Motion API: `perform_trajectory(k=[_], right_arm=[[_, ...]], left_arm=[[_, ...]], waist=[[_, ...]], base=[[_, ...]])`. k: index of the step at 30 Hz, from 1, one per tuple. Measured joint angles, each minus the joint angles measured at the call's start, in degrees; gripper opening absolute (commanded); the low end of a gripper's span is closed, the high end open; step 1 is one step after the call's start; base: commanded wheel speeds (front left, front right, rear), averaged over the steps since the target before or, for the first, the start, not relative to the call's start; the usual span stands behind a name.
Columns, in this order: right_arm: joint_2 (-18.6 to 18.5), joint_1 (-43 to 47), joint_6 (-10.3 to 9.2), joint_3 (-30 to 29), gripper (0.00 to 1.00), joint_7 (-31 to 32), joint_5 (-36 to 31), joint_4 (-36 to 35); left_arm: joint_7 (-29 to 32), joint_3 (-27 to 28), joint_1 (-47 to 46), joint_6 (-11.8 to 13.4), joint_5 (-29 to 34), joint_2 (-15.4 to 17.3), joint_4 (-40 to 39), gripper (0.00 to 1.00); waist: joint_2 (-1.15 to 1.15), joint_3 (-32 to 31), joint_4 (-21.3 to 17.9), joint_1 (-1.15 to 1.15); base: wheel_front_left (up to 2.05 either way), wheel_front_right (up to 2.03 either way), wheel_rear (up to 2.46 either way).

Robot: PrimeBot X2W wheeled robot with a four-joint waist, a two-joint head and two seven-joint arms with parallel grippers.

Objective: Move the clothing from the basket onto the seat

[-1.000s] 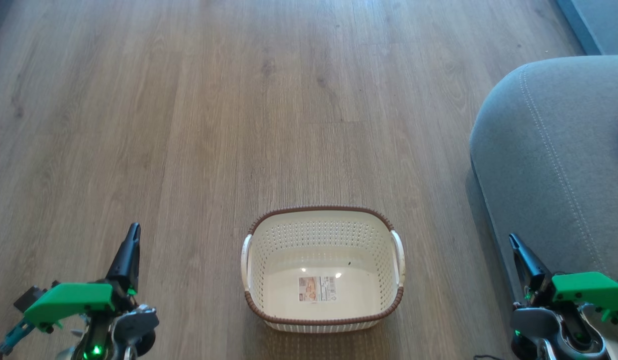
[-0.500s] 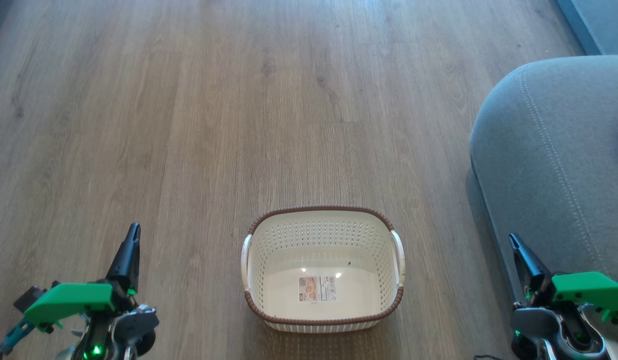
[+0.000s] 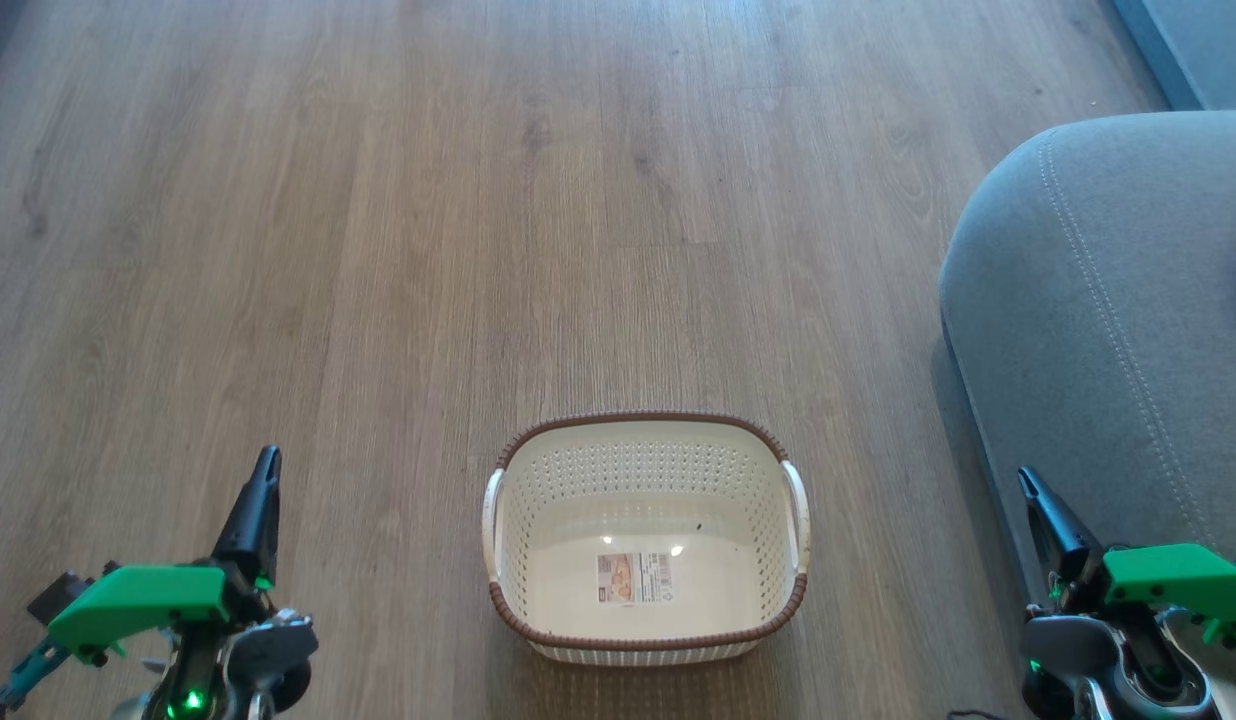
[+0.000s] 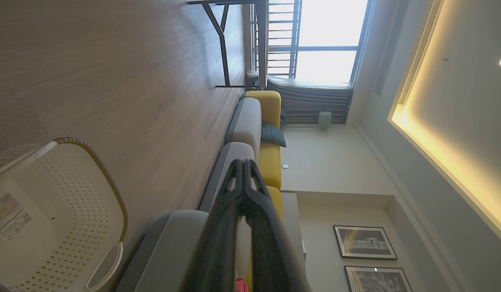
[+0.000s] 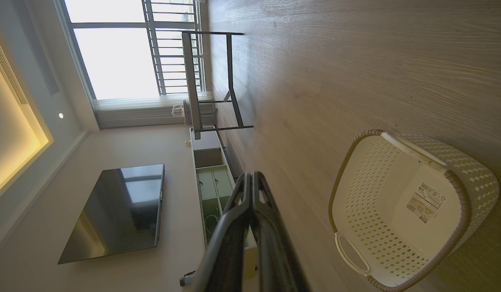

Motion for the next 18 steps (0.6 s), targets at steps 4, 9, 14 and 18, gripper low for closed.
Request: perform_trajectory(k=[4, 9, 14, 18], right_arm=[[0.0, 0.0, 0.00, 0.0, 0.00, 0.0, 0.0, 0.0], [0.0, 0.0, 0.00, 0.0, 0.00, 0.0, 0.0, 0.0], [0.0, 0.0, 0.00, 0.0, 0.00, 0.0, 0.0, 0.0], [0.0, 0.0, -0.01, 0.0, 0.00, 0.0, 0.0, 0.0]], left_arm=[[0.0, 0.0, 0.0, 0.0, 0.0, 0.0, 0.0, 0.00], [0.0, 0.0, 0.0, 0.0, 0.0, 0.0, 0.0, 0.00], [0.0, 0.0, 0.0, 0.0, 0.0, 0.0, 0.0, 0.00], [0.0, 0.0, 0.0, 0.0, 0.0, 0.0, 0.0, 0.00]], waist=[[0.00, 0.0, 0.0, 0.00], [0.00, 0.0, 0.0, 0.00], [0.00, 0.0, 0.0, 0.00], [0.00, 0.0, 0.0, 0.00]], base=[[0.00, 0.00, 0.00], [0.00, 0.00, 0.00], [0.00, 0.00, 0.00], [0.00, 0.00, 0.00]])
